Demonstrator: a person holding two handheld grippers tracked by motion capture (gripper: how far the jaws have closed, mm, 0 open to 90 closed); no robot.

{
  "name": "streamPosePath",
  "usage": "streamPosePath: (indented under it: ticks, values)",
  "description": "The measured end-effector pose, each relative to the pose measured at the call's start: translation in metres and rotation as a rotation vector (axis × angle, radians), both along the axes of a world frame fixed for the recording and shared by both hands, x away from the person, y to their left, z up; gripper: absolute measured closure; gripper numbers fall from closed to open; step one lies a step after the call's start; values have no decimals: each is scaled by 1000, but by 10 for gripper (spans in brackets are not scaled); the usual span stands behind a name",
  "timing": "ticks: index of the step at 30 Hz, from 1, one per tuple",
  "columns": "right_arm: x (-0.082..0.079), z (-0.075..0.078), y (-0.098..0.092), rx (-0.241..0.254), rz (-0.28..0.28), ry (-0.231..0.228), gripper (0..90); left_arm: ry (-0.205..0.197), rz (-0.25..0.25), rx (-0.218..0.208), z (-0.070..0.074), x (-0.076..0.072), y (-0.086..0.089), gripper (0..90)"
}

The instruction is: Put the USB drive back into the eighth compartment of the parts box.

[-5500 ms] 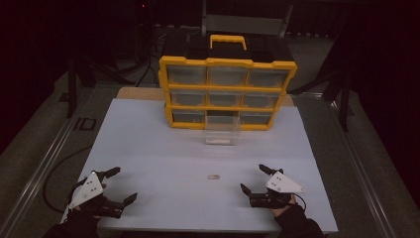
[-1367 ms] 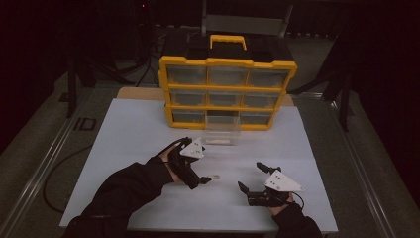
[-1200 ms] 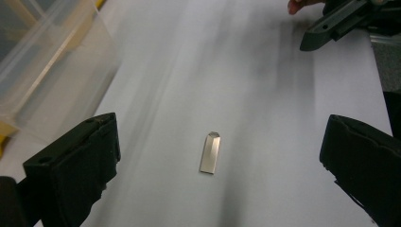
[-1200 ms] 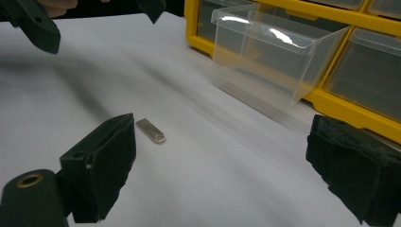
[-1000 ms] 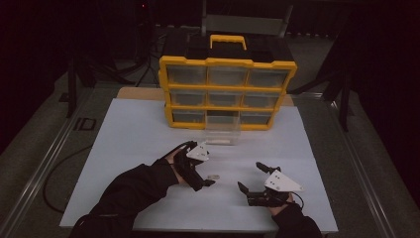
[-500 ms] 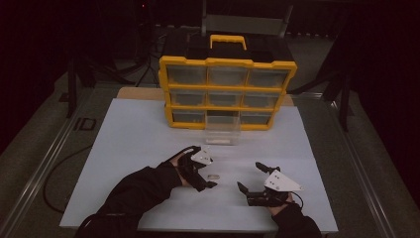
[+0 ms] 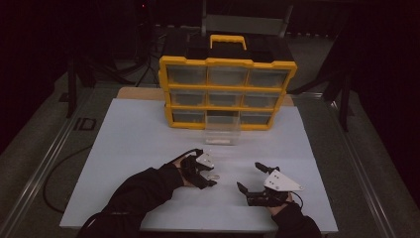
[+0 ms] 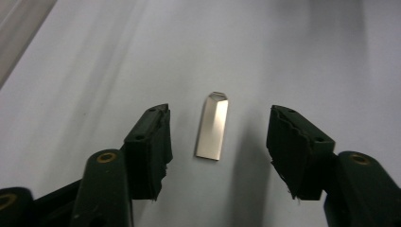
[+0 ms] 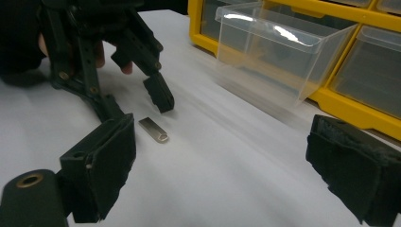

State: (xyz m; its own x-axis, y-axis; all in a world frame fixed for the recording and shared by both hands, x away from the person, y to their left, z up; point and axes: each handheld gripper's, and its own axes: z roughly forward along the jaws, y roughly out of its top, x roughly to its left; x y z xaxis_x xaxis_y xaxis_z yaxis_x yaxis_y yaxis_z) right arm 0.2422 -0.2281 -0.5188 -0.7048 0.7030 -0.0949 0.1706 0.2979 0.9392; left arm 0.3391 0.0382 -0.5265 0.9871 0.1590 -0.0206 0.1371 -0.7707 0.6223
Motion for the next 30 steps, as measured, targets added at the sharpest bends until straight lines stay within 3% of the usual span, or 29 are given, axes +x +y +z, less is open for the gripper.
streamPosePath:
  ticks: [7,16,21,30]
  values:
    - [0,0,0,2,3,1,94,4,2,-15,-2,1,-3,586]
    - [1,-1,0,0,4,4,93,-13,-18,13,0,0,-5,712]
    - [1,-1,1,-2,5,5,94,5,-17,14,1,-1,-6,790]
    - [1,0,1,3,5,1,94,0,-21,33,4,-3,-8,797]
